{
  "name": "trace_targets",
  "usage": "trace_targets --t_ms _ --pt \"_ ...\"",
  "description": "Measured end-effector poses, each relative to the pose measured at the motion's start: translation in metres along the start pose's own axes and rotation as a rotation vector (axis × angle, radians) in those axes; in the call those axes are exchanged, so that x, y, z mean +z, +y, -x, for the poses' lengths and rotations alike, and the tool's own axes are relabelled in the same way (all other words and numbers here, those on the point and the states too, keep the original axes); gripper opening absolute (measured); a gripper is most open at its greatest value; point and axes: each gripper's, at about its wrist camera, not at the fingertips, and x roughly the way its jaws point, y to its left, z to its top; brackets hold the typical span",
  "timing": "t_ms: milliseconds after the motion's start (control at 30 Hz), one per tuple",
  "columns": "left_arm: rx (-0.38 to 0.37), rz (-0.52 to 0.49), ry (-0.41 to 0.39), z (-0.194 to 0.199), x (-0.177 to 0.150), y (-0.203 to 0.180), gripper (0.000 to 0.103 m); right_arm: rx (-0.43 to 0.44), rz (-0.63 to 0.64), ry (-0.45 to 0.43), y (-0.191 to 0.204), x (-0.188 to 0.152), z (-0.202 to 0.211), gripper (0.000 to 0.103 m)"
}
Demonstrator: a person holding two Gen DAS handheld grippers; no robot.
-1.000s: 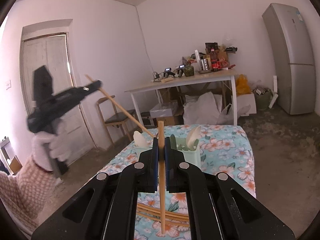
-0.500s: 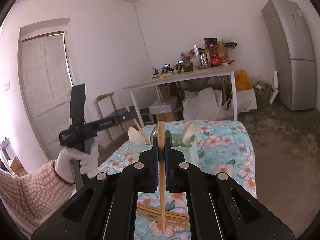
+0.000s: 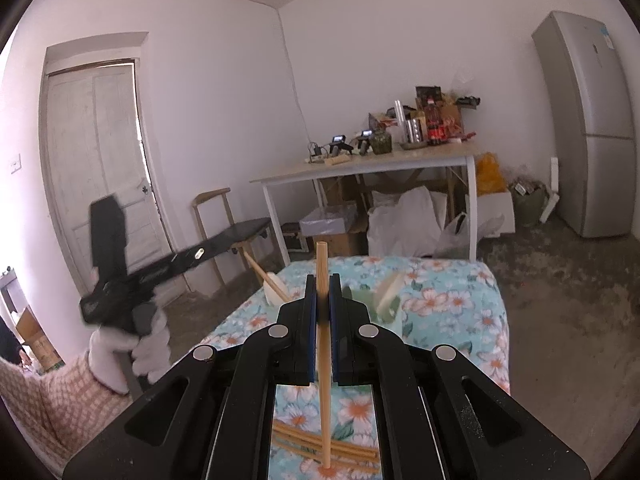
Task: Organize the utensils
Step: 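Lower the chopstick into the holder and open the right tool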
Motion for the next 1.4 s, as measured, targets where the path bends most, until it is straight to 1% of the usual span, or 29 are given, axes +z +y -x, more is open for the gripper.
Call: trace_targets --t_ms 67,167,300,433,500,567,700,833,933,1033,1133,1233,1300,1333,1400 --pt "0.015 -0.004 -0.005 0.012 -0.006 0.003 0.071 0.004 0.015 -0.019 0.003 0.010 -0.002 0.004" --pt "0.035 -0.012 0.006 0.026 -0.019 0.005 0.074 0.018 0.028 -0.050 0.006 0.024 -0.007 0.004" --pt "0.055 -0.028 0.081 0.032 -0.047 0.009 0.076 0.042 0.048 -0.095 0.010 0.045 -0.016 0.004" --pt "0.048 0.003 0.179 0.030 -0.076 0.015 0.077 0.068 0.058 -0.143 0.012 0.072 -0.027 0.004" --pt "0.036 0.025 0.202 0.029 -0.087 0.017 0.077 0.082 0.048 -0.172 0.011 0.090 -0.035 0.004" --pt "0.024 0.044 0.232 0.027 -0.099 0.019 0.078 0.070 0.057 -0.198 0.012 0.103 -0.044 0.004" --pt "0.021 0.040 0.263 0.020 -0.114 0.019 0.079 0.038 0.067 -0.224 0.007 0.114 -0.068 0.004" --pt "0.011 0.037 0.262 0.015 -0.120 0.017 0.080 0.036 0.046 -0.187 -0.002 0.107 -0.101 0.004" --pt "0.005 0.034 0.268 0.011 -0.123 0.016 0.080 0.025 0.054 -0.145 -0.006 0.096 -0.126 0.004" --pt "0.010 0.028 0.275 0.008 -0.127 0.019 0.080 0.014 0.076 -0.090 -0.008 0.078 -0.149 0.004" --pt "0.008 0.037 0.276 0.006 -0.130 0.023 0.080 0.024 0.075 -0.032 -0.011 0.062 -0.165 0.005" --pt "0.001 0.054 0.283 0.004 -0.131 0.026 0.080 0.035 0.074 0.066 -0.013 0.043 -0.182 0.011" --pt "0.000 0.054 0.285 0.004 -0.132 0.027 0.081 0.022 0.074 0.110 -0.013 0.032 -0.186 0.032" --pt "0.001 0.052 0.284 0.004 -0.132 0.027 0.081 0.026 0.067 0.115 -0.013 0.029 -0.182 0.036" --pt "-0.001 0.049 0.282 0.004 -0.132 0.026 0.081 0.025 0.060 0.096 -0.013 0.029 -0.173 0.046"
